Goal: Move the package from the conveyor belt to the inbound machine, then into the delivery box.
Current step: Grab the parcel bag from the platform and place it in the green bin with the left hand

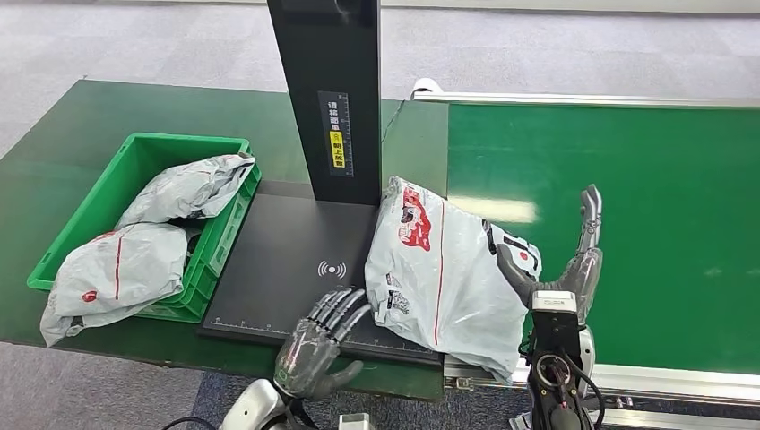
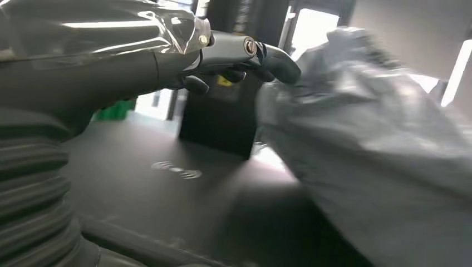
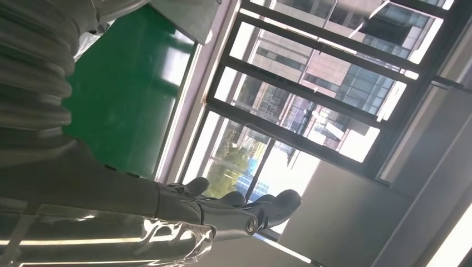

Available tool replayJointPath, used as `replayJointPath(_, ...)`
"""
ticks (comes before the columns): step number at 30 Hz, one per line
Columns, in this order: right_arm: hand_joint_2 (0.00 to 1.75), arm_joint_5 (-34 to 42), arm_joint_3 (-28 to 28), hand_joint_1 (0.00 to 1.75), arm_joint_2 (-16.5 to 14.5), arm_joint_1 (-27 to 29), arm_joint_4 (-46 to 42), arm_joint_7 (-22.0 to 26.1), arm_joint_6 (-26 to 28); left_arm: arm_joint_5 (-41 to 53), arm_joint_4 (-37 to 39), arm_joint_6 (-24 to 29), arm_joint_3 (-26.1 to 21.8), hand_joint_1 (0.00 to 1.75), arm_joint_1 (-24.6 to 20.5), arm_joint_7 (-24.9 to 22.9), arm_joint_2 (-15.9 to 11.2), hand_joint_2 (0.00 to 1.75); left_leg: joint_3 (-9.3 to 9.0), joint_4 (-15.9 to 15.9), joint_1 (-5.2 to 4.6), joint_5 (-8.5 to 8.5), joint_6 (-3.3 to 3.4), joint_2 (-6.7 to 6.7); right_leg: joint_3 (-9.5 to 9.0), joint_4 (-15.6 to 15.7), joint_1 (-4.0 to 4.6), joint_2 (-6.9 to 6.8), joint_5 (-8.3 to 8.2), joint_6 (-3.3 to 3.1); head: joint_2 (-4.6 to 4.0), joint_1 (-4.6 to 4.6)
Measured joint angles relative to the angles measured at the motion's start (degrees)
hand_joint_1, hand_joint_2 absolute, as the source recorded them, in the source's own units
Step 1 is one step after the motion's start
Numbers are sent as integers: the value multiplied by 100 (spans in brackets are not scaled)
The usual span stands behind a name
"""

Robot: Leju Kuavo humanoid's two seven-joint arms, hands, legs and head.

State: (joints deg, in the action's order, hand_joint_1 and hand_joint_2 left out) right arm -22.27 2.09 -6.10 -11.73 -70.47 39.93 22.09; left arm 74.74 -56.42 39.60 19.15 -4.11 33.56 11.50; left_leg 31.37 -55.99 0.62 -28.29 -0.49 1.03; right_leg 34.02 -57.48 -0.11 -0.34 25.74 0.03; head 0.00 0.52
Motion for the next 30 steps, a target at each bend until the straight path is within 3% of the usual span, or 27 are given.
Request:
replayJointPath(6, 175, 49, 74, 0, 19, -94, 132, 1, 60, 370, -4, 15, -12, 0, -56, 43, 210, 175, -1, 0, 0, 0, 0, -1, 0, 0, 0, 0, 0, 0, 0, 0)
replayJointPath(16, 175, -149, 63, 0, -26, -96, 190, 2, -21, 71, -85, 17, -25, 0, -186, 342, 449, 175, -1, 0, 0, 0, 0, -1, 0, 0, 0, 0, 0, 0, 0, 1)
replayJointPath(30, 175, -344, -189, 0, -98, 112, -124, -47, -112, -262, -358, 22, 91, 0, -417, -173, 264, 175, -2, 0, 0, 0, 0, 1, -1, 0, 0, 0, 0, 0, 0, 0)
